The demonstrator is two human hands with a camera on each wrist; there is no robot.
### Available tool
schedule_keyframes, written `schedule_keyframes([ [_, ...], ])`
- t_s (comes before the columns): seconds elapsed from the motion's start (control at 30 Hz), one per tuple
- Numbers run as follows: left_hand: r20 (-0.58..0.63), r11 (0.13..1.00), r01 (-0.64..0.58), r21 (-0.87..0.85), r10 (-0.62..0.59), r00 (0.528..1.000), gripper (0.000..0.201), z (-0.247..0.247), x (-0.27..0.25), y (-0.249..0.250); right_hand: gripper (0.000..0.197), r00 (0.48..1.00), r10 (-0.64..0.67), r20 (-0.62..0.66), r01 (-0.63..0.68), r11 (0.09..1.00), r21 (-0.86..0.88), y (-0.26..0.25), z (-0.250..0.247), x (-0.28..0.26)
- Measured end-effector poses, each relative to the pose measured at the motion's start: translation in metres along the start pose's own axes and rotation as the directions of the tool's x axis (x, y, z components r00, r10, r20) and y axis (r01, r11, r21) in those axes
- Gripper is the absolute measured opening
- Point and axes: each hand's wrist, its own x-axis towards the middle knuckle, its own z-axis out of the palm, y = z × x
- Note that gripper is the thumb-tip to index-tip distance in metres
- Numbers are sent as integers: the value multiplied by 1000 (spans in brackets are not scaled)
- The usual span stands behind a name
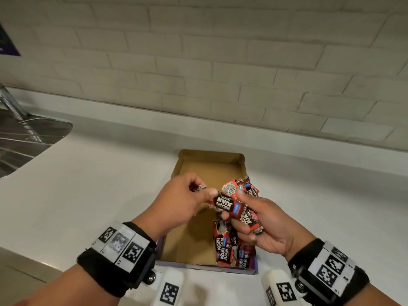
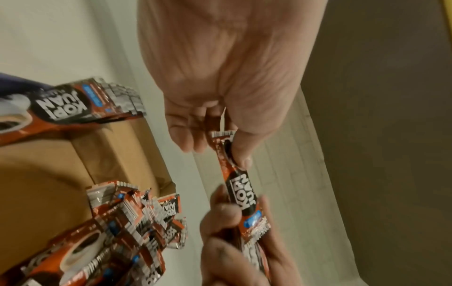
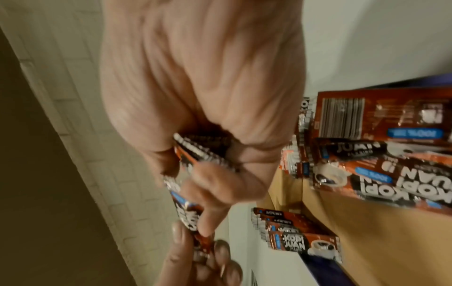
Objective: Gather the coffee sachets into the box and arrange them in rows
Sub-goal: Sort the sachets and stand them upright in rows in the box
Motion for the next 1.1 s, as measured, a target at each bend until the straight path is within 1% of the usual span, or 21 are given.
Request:
schedule_keyframes([
  [0.03, 2, 998, 51, -45, -51, 999, 24, -5, 0, -2, 42, 999, -27, -24, 26, 999, -31, -1, -1, 0],
  [0.07, 10, 994, 83, -78, -82, 997, 26, -9, 0, -5, 42, 997, -59, -42, 56, 996, -73, -1, 0, -1],
  [0.1, 22, 988, 103, -117, -101, 995, 27, -13, 0, -6, 38, 994, -95, -60, 86, 988, -131, -1, 1, -1],
  [0.17, 65, 960, 138, -242, -126, 990, 29, -18, -1, -8, 25, 978, -166, -129, 126, 955, -270, 0, 5, 1],
  [0.23, 152, 899, 205, -386, -158, 976, 31, -19, -4, -7, 11, 946, -230, -230, 141, 928, -346, 1, 7, 5],
  [0.3, 254, 843, 268, -466, -163, 953, 36, -20, -10, -9, 12, 920, -272, -281, 162, 919, -360, 0, 7, 7],
  [0.33, 299, 841, 286, -459, -157, 941, 43, -20, -13, -12, 15, 912, -287, -291, 163, 908, -386, 0, 8, 7],
  [0.37, 339, 865, 288, -410, -148, 929, 50, -20, -15, -15, 17, 907, -304, -292, 157, 887, -435, 0, 10, 7],
  [0.4, 369, 908, 267, -323, -139, 919, 52, -21, -16, -18, 18, 902, -322, -287, 147, 855, -497, 1, 12, 7],
  [0.47, 379, 965, 207, -158, -135, 915, 39, -20, -16, -20, 14, 894, -351, -279, 120, 787, -605, 1, 14, 8],
  [0.53, 325, 979, 178, -103, -136, 936, 24, -18, -17, -16, 14, 898, -360, -253, 86, 708, -701, 0, 17, 8],
  [0.63, 226, 998, 70, 7, -70, 972, 14, -14, -20, -8, 16, 926, -337, -171, 56, 572, -818, -3, 26, 7],
  [0.67, 208, 997, 38, 63, -50, 977, 12, -13, -19, -7, 17, 934, -328, -142, 68, 553, -830, -3, 30, 7],
  [0.73, 194, 991, 7, 131, -33, 980, 10, -16, -18, -8, 14, 931, -346, -114, 105, 557, -824, -1, 34, 8],
  [0.77, 171, 992, 0, 124, -22, 985, 14, -22, -17, -11, 12, 922, -365, -129, 113, 573, -811, -2, 34, 7],
  [0.83, 71, 998, 21, 65, -25, 997, 21, -42, -13, -24, 8, 913, -364, -187, 112, 662, -741, -3, 31, 3],
  [0.9, -30, 995, 89, 34, -88, 996, 17, -66, -10, -40, 10, 917, -325, -231, 108, 761, -640, -4, 23, -3],
  [0.93, -55, 991, 128, 35, -126, 991, 14, -75, -9, -49, 11, 919, -307, -249, 103, 794, -599, -3, 18, -4],
  [1.0, -62, 979, 191, 69, -187, 980, 11, -82, -7, -67, 12, 925, -265, -274, 86, 845, -528, 2, 11, -6],
  [1.1, -40, 961, 233, 147, -229, 973, 17, -75, -4, -84, 23, 923, -217, -317, 53, 889, -455, 10, 5, -5],
])
